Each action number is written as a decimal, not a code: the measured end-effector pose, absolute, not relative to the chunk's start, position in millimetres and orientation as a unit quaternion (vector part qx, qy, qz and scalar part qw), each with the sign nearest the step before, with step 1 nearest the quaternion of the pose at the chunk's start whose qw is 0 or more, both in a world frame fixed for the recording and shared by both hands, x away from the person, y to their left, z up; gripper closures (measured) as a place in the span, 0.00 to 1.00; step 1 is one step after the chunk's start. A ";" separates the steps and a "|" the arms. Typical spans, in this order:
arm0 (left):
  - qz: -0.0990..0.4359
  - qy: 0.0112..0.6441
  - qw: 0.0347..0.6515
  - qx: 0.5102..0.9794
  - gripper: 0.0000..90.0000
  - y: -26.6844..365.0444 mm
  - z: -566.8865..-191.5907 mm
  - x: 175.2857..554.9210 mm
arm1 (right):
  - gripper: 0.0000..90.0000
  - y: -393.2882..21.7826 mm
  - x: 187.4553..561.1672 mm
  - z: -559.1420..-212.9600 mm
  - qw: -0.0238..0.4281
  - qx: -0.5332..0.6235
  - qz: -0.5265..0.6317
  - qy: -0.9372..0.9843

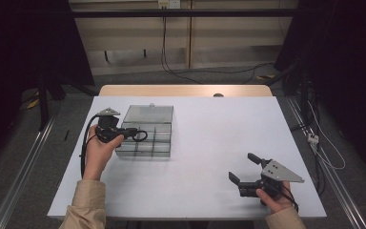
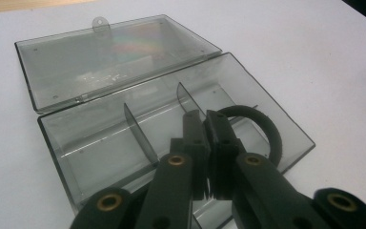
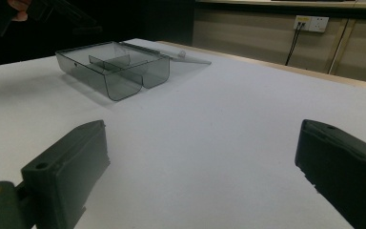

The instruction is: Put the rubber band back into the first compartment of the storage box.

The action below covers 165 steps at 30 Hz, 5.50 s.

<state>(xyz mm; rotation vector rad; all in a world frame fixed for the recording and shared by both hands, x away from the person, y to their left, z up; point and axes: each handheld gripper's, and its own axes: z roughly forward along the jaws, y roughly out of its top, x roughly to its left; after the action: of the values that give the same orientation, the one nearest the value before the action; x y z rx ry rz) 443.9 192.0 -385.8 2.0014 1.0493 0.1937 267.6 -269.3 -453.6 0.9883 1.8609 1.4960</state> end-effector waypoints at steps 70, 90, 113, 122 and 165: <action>0.115 0.463 0.407 0.779 0.97 219.3 -407.4 478.2 | 0.04 -267.9 268.6 -454.7 0.275 0.369 0.556 0.692; 0.122 0.467 0.399 0.780 0.97 219.7 -411.9 481.1 | 0.04 -267.5 268.4 -454.7 0.272 0.368 0.557 0.693; 0.136 0.470 0.385 0.783 0.95 216.3 -416.5 483.1 | 0.04 -266.6 268.2 -454.8 0.270 0.365 0.558 0.694; 0.138 0.466 0.378 0.788 0.94 212.6 -417.9 484.1 | 0.04 -266.6 268.0 -454.7 0.270 0.363 0.557 0.696; 0.116 0.459 0.391 0.789 0.53 202.1 -407.7 469.2 | 0.04 -267.3 268.1 -454.3 0.268 0.361 0.559 0.697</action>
<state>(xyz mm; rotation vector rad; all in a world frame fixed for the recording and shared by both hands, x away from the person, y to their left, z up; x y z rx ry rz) 469.2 202.1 -407.7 2.0050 1.1658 0.2943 268.1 -267.3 -454.3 0.9731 1.8800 1.5085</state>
